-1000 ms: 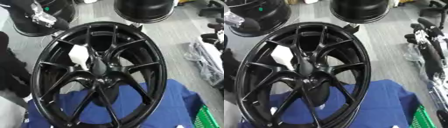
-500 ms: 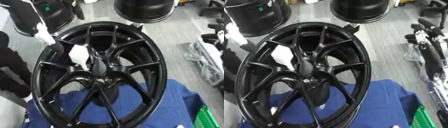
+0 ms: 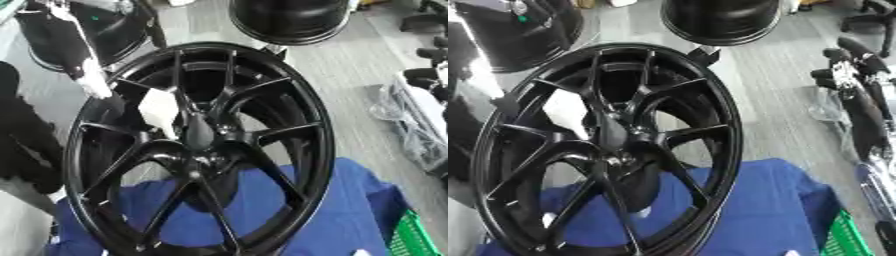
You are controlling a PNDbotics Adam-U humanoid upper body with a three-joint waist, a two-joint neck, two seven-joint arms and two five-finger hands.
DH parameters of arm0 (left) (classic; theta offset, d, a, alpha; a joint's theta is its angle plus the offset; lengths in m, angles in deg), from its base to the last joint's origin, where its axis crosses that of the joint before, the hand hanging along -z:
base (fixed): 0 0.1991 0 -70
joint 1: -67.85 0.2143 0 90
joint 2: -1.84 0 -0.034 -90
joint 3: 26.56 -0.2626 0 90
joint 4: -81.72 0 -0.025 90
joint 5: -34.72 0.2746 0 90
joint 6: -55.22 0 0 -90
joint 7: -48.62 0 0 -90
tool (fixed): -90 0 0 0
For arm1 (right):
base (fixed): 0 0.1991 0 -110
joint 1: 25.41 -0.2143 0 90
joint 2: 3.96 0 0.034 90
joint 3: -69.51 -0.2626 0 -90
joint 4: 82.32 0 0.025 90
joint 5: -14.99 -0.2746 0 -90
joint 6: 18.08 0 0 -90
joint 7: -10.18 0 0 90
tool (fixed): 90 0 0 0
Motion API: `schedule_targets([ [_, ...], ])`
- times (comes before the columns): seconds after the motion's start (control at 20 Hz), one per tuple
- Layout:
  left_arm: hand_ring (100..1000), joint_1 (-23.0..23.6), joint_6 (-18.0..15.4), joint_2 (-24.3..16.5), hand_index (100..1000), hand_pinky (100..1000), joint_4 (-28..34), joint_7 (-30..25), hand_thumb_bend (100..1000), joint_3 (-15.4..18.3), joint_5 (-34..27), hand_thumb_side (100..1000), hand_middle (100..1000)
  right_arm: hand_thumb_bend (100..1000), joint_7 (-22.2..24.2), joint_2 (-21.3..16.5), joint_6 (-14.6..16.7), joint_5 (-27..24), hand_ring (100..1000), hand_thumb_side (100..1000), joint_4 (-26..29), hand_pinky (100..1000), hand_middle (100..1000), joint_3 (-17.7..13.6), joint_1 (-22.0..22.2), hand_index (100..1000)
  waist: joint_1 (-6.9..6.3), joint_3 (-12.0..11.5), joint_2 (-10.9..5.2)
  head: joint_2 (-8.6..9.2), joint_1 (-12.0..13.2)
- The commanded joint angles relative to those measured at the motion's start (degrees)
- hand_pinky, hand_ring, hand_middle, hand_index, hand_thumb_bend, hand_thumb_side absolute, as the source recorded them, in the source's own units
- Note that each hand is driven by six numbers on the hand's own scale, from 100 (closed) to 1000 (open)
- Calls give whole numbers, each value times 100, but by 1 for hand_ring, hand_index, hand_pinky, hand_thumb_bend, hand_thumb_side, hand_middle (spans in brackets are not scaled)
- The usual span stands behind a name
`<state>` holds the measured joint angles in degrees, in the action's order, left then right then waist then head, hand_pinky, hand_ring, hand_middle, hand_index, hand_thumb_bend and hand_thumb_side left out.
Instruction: Pull the pin out of the wheel hub.
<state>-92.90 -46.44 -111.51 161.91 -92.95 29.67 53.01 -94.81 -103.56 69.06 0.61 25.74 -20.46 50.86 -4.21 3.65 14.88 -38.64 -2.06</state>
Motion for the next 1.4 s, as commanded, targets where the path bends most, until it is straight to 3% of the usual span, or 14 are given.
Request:
schedule_targets([
  [0.05,871,-167,-154,34,842,898,-221,-40,799,14,229,449,760,100,18,-141,12,-10,692,625,53,761,787,-26,-76,898,32,11,-178,5,41],
  [0.5,879,-215,-259,262,847,903,-769,-40,785,-43,505,473,769,100,30,-122,12,-29,692,626,37,761,787,-18,-107,898,29,34,-188,2,108],
  [1.4,892,-131,40,246,865,903,-696,-40,772,0,278,483,788,100,67,-117,1,-9,692,633,12,761,787,10,-116,899,32,51,-180,39,180],
])
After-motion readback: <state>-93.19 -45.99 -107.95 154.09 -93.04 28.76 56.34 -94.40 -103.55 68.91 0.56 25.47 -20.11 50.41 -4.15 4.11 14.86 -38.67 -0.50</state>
